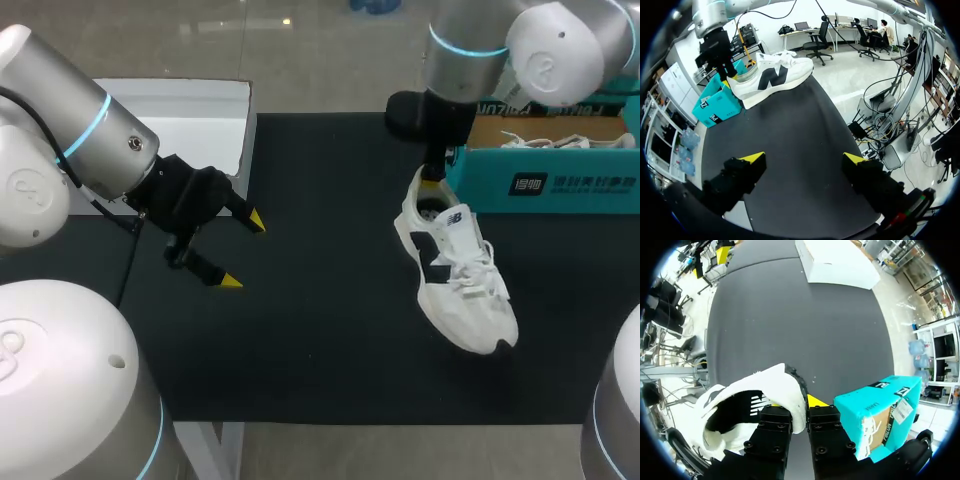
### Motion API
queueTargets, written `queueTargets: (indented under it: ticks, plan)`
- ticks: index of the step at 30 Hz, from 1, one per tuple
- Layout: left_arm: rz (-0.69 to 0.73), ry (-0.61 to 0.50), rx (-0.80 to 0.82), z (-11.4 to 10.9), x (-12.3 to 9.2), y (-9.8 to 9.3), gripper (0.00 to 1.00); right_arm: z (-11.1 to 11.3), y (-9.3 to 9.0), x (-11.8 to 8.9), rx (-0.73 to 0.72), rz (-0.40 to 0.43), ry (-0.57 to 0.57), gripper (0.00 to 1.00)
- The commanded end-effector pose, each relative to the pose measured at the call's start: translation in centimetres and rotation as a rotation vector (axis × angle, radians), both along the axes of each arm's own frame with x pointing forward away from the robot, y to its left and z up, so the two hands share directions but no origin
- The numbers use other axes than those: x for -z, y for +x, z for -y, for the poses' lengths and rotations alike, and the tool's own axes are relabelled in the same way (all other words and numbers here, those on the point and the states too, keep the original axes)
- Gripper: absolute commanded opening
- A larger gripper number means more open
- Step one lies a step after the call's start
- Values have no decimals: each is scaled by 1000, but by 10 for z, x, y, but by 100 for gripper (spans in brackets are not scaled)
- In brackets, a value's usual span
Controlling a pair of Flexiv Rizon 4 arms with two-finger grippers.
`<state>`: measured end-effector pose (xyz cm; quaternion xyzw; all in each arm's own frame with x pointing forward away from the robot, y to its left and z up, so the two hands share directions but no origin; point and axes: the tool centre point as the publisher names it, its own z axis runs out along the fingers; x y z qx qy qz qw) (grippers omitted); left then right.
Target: Take the shoe out of the shoebox, open the shoe tongue, remove and reinsert the insole, then place the shoe into the shoebox
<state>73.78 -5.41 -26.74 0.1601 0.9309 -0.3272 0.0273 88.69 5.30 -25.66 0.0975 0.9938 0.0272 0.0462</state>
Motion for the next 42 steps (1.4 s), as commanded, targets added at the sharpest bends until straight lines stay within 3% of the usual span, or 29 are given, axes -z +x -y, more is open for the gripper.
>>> queueTargets:
  ticks: [1,5,10,31,34,42]
  plan:
    - [0,4,0,1,1,0,100,24,-14,-95,7,51,0,0]
    - [0,4,0,1,1,0,100,30,-16,-122,10,78,-11,0]
    - [0,4,0,1,1,0,100,29,-20,-135,32,90,-13,0]
    - [0,4,0,1,1,0,100,29,-20,-135,32,90,-13,0]
    - [0,4,0,1,1,0,100,57,-3,-140,49,100,142,0]
    - [0,4,0,1,1,0,100,139,61,-140,89,92,155,0]
